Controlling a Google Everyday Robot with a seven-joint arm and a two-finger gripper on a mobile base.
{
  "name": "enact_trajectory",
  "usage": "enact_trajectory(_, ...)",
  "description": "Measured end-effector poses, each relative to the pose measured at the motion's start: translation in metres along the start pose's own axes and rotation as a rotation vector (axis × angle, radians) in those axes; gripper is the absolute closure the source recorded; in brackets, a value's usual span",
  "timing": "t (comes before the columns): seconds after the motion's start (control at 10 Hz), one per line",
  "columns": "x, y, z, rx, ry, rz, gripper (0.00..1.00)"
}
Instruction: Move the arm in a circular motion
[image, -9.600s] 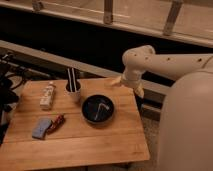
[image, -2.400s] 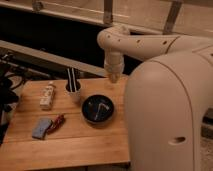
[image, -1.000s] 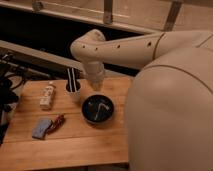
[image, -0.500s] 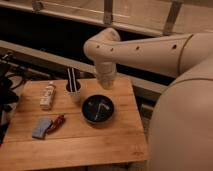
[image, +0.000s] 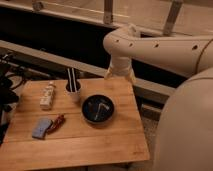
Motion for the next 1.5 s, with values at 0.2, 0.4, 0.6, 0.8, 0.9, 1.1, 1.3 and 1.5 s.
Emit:
enact_trajectory(0.2, 0.001, 0.021, 0.001, 0.000, 0.001, -0.025, 0.04)
enact_trajectory(0.4, -0.004, 0.053, 0.003, -0.001, -0.004, -0.054, 0.04)
enact_trajectory(0.6, -0.014, 0.062, 0.006, 0.001, -0.007, -0.077, 0.04)
enact_trajectory(0.8, -0.013, 0.068, 0.006, 0.004, -0.002, -0.098, 0.04)
enact_trajectory(0.9, -0.009, 0.072, 0.005, 0.000, -0.004, -0.115, 0.04)
enact_trajectory(1.1, -0.003, 0.082, 0.004, -0.002, -0.006, -0.143, 0.04)
enact_trajectory(1.3, 0.003, 0.088, 0.004, 0.000, -0.003, -0.164, 0.04)
enact_trajectory(1.5, 0.015, 0.095, 0.005, 0.001, 0.000, -0.193, 0.04)
